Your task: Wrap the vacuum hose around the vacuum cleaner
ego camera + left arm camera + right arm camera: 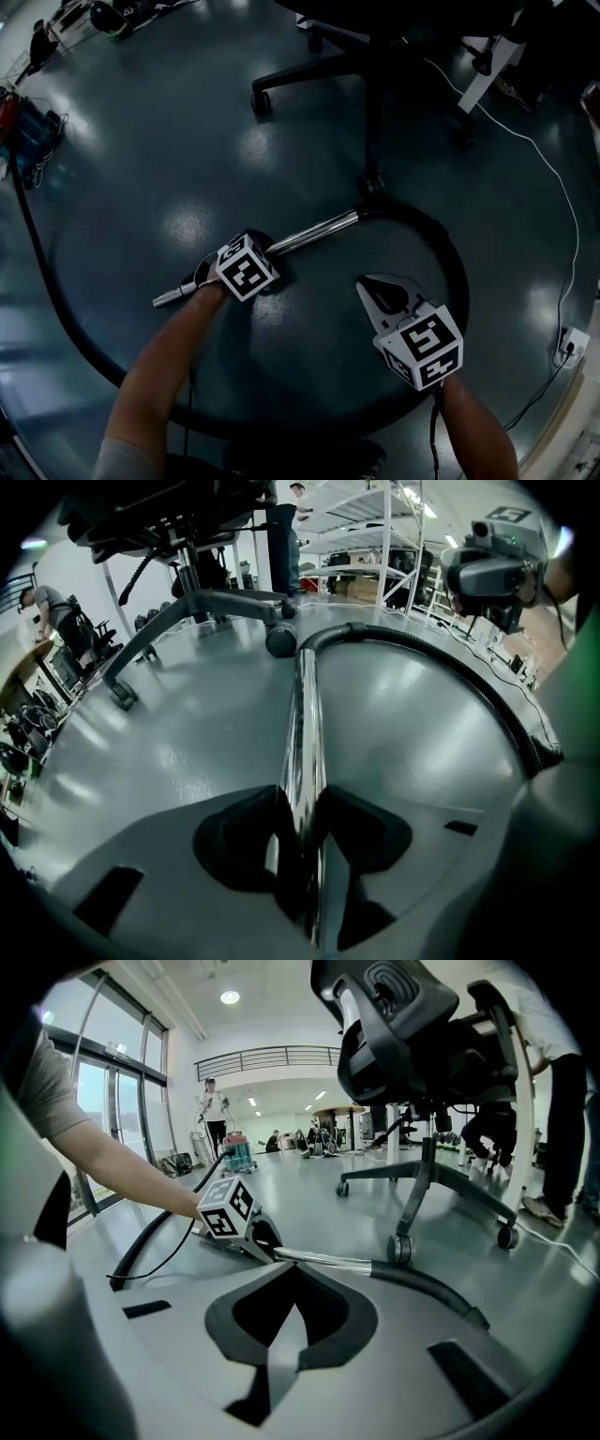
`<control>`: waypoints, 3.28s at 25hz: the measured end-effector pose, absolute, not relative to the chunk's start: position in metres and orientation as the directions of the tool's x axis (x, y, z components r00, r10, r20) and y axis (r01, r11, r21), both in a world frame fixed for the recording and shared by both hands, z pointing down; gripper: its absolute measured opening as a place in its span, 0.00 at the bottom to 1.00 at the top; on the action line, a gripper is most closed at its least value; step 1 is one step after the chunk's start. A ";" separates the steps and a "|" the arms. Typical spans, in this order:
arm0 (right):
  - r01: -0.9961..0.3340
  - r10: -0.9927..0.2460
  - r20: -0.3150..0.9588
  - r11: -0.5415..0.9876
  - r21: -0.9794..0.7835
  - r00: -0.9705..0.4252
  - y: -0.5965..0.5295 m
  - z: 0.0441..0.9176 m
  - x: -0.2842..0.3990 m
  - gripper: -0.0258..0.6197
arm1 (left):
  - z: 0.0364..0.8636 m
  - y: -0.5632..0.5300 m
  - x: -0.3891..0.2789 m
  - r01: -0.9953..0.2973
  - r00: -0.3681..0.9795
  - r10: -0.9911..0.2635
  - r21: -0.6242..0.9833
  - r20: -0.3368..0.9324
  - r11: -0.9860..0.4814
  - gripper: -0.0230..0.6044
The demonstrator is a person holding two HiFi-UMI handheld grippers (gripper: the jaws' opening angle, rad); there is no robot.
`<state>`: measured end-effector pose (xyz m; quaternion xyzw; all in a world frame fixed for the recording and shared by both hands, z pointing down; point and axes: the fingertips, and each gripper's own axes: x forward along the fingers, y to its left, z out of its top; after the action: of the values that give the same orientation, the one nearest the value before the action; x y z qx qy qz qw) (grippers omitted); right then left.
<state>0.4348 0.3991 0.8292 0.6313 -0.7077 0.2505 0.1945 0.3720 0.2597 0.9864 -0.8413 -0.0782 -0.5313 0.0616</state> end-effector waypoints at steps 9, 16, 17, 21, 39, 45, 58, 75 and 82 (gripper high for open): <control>-0.965 -0.774 0.615 -0.019 -0.261 -0.151 0.421 0.791 0.427 0.04 | 0.892 0.288 0.320 0.069 0.424 0.033 0.004 0.905 -0.998 0.31; -0.941 -0.746 0.631 -0.018 -0.337 -0.212 0.451 0.694 0.383 0.04 | 0.795 0.319 0.270 -0.051 0.409 0.027 0.052 0.912 -0.997 0.31; -0.936 -0.744 0.629 -0.016 -0.352 -0.224 0.454 0.679 0.375 0.04 | 0.779 0.325 0.265 -0.060 0.413 0.028 0.058 0.910 -0.997 0.31; -0.904 -0.758 0.605 -0.049 -0.426 -0.244 0.452 0.618 0.345 0.04 | 0.709 0.354 0.249 -0.096 0.450 0.036 0.089 0.892 -0.991 0.30; -0.445 -0.799 0.512 -0.352 -0.823 -0.315 0.373 0.610 0.210 0.48 | 0.576 0.418 0.138 -0.332 0.480 -0.010 0.171 0.877 -0.928 0.29; -0.454 -0.760 0.534 -0.354 -0.818 -0.371 0.360 0.609 0.156 0.44 | 0.565 0.432 0.091 -0.426 0.516 -0.049 0.207 0.855 -0.881 0.29; -0.836 -0.608 0.660 0.011 -0.549 -0.442 0.360 0.580 0.074 0.30 | 0.521 0.436 -0.004 -0.498 0.559 -0.057 0.279 0.827 -0.821 0.34; -0.796 -0.524 0.604 0.321 -0.514 -0.601 0.369 0.476 0.048 0.30 | 0.312 0.346 0.115 0.107 0.760 -0.093 -0.265 0.644 -0.958 0.34; -0.768 -0.465 0.612 0.398 -0.501 -0.640 0.387 0.445 0.063 0.30 | 0.261 0.376 0.213 0.359 0.783 0.083 -0.339 0.617 -0.869 0.34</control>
<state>0.0635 0.3875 0.4446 0.3789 -0.8140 0.3966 0.1911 0.2128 0.3756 0.2608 -0.9168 -0.1206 -0.3068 0.2254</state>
